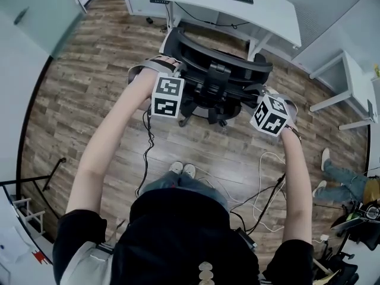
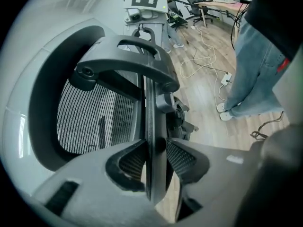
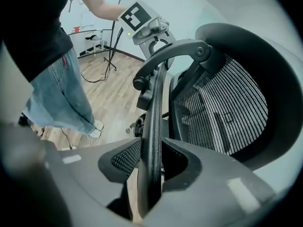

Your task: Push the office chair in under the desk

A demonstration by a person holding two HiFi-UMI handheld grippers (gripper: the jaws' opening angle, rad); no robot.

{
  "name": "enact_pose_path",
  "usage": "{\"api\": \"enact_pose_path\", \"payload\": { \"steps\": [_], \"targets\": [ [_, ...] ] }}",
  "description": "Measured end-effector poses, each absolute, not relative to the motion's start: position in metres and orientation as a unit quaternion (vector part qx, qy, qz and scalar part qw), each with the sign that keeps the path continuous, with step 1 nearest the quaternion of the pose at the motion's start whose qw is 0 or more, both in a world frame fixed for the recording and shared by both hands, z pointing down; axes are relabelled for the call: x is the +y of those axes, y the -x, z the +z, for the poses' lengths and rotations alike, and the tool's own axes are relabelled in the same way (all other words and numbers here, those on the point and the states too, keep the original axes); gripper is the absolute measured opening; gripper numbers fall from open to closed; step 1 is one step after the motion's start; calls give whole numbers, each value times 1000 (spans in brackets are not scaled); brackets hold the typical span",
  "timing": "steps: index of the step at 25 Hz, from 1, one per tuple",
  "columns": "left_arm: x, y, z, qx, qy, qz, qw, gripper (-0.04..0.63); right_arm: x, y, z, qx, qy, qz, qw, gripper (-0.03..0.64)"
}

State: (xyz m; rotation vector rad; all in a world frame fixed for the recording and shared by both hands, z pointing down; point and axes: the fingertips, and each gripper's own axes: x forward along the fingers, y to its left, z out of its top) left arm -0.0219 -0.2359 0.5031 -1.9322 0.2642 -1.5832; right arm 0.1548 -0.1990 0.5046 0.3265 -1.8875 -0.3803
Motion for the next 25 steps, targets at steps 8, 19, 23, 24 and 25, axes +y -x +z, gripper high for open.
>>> {"api": "enact_pose_path", "payload": {
  "steps": [8, 19, 23, 24, 25],
  "targets": [
    [-238, 22, 509, 89, 719, -617, 308, 146, -199, -154, 505, -800, -137, -158, 562, 129],
    [-239, 22, 509, 78, 739, -605, 287, 140, -200, -154, 505, -803, -144, -149, 559, 123],
    [-241, 21, 511, 79, 737, -606, 288, 138, -202, -154, 508, -798, -157, -157, 560, 123],
    [-242, 21, 513, 79, 736, -607, 288, 137, -203, -155, 510, -796, -161, -160, 561, 123],
    [-242, 21, 515, 80, 735, -608, 289, 137, -204, -155, 512, -794, -166, -163, 562, 123]
  ]
}}
